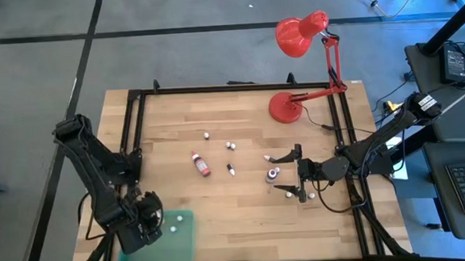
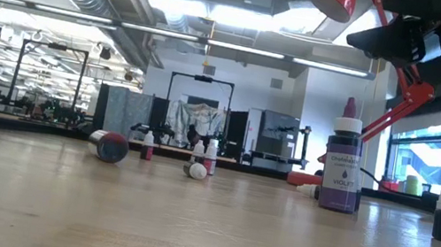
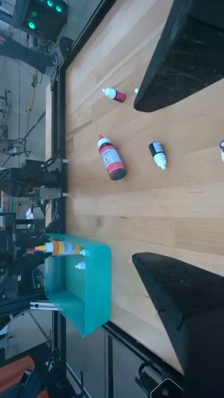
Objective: Pick & Place food coloring
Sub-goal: Put the yellow food coloring into the blue bin
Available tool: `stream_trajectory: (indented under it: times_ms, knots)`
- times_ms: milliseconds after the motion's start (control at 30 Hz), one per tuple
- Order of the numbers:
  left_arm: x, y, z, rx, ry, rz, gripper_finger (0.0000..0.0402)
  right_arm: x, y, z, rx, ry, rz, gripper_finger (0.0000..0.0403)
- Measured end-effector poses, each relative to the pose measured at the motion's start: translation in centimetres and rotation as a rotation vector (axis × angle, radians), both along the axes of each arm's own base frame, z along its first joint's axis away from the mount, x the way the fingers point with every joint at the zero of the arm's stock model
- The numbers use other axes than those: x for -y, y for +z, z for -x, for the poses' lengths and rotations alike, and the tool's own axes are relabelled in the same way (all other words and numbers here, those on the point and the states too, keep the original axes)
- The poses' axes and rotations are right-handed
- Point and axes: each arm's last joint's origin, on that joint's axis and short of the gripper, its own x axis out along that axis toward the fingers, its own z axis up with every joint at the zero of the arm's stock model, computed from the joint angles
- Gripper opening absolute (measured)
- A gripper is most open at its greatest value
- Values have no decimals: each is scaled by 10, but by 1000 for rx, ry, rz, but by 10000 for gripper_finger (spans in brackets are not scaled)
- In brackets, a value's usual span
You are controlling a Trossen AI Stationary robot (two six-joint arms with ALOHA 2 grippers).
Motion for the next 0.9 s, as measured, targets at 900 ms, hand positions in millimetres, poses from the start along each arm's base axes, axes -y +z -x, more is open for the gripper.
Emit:
stream_trajectory:
  times_ms: [900]
  knots:
    - [-3, -8, 1, 2, 7, -18, 149, 0, 0, 0, 0, 1, 4, 390]
